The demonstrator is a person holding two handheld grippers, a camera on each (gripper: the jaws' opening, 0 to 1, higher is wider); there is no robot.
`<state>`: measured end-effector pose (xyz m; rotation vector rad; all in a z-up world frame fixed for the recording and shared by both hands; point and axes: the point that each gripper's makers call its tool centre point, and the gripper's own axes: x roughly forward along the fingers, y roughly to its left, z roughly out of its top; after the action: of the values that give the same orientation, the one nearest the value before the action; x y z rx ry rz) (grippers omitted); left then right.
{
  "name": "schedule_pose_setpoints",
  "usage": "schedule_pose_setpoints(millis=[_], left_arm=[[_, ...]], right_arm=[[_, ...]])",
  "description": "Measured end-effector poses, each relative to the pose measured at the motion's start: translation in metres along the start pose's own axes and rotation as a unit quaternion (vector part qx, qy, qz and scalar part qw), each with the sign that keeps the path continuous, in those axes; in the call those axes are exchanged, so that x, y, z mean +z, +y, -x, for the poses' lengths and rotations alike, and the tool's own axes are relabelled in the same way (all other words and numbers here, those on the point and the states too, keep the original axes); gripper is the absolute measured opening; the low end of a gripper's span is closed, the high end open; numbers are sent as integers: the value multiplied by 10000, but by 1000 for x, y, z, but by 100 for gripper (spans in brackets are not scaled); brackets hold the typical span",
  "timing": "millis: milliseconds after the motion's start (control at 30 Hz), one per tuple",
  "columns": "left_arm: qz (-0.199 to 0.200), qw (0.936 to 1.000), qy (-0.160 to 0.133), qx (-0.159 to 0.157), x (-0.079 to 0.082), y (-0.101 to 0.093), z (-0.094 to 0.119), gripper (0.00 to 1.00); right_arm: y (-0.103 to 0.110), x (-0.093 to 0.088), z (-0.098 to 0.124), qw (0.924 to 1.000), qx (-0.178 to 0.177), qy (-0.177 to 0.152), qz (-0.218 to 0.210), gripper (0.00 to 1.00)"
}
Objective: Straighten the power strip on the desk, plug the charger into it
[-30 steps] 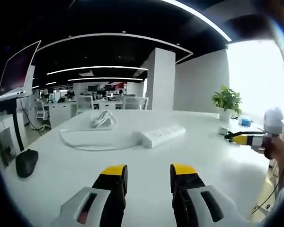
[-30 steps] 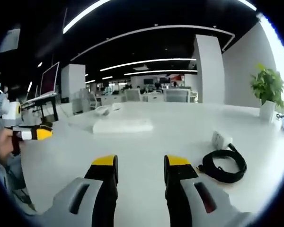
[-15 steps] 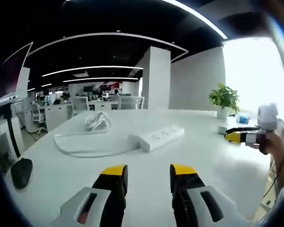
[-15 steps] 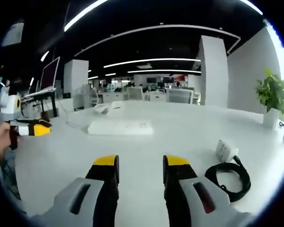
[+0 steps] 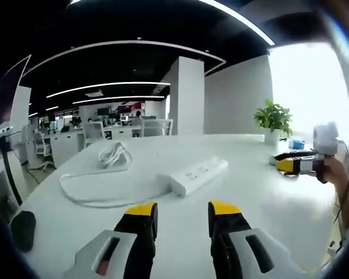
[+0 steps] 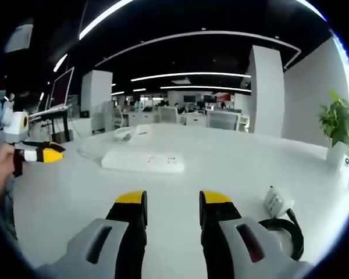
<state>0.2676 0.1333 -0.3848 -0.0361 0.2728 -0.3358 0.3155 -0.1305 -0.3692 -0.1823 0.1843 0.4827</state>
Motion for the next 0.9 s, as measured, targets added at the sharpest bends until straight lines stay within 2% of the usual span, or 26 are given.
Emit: schedule_pose_setpoints(millis=[467,900], left_arm=[[-323,9992,-37,-235,22,-2,-25,34],[-411,9979,177,-472,19,3,-55,33]], right_arm=[[-7,7,-28,9997,222,69,1,36],[-7,8,-58,9974,610,271,274,33]])
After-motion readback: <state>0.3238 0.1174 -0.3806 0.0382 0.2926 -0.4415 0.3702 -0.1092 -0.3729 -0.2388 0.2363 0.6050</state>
